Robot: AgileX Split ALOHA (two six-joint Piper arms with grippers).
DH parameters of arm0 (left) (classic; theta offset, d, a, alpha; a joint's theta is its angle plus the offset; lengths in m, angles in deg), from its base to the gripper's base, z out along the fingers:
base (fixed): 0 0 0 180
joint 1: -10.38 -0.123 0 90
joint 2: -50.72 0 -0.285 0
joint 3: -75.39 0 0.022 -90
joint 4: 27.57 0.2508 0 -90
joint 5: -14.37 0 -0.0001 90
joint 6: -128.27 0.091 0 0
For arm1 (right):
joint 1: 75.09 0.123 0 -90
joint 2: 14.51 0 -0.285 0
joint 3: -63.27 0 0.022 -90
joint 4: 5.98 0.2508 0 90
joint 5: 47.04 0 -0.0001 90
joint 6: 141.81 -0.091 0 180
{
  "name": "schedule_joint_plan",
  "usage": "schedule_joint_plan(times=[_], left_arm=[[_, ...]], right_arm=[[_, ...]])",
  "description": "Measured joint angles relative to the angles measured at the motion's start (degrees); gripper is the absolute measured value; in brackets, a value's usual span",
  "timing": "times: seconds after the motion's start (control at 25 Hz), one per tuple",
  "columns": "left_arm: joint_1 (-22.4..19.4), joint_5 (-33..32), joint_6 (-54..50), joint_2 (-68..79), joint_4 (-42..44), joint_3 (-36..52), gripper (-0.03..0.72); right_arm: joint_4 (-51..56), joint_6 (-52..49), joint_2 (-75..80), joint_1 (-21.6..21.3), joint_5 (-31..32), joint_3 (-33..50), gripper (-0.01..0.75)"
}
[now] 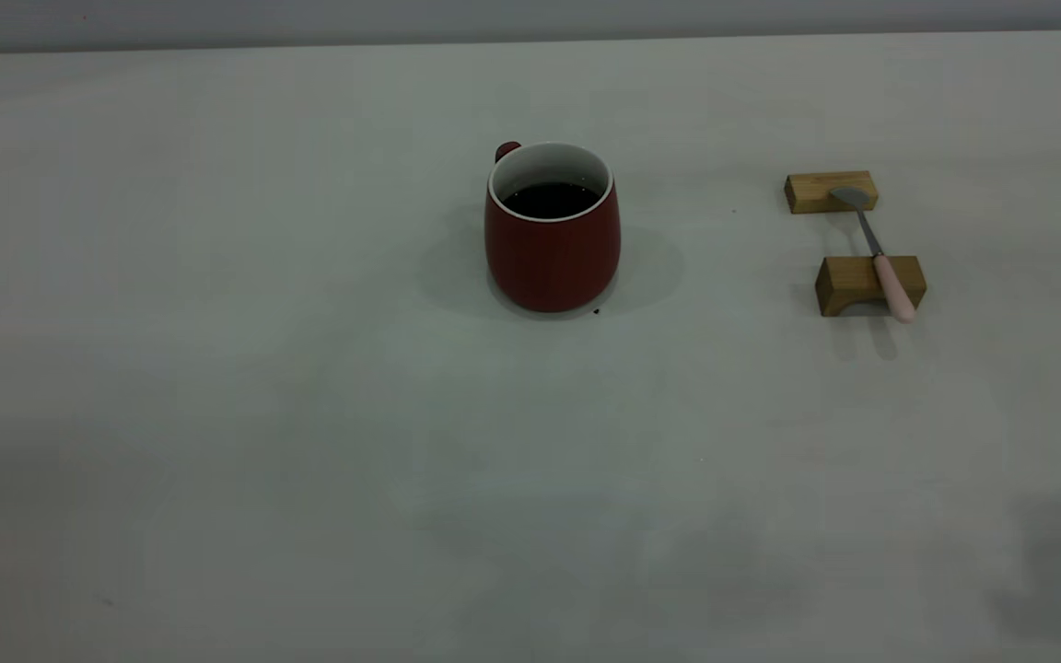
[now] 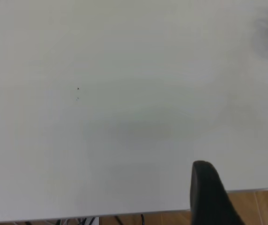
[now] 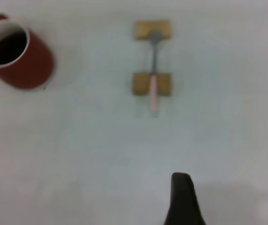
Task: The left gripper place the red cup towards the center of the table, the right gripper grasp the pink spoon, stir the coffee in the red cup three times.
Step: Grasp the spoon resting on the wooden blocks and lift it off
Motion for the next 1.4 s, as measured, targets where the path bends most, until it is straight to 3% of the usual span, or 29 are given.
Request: schedule_joint_plan(times=[0.32,0.56,0.76,1.08,1.4], left_arm=[[0.0,0.0,0.0,0.0,-0.1,0.0,0.426],[0.0,0.0,0.0,0.0,-0.1,0.0,0.426],[0.0,0.0,0.0,0.0,-0.1,0.0,0.426],[0.0,0.0,0.0,0.0,-0.1,0.0,0.426],[0.0,0.0,0.0,0.0,-0.1,0.0,0.425]], right_arm=[[15.9,15.3,22.0,0.4,-2.6,-7.3,0.582],[19.0,18.6,36.4,7.6,-6.5,-13.6,0.582],[15.7,12.9,49.4,10.8,-4.3,-20.8,0.582],[-3.2,-8.7,63.8,11.4,-0.1,-33.2,0.576],[-6.1,-12.0,74.7,11.4,0.9,-40.4,0.575]])
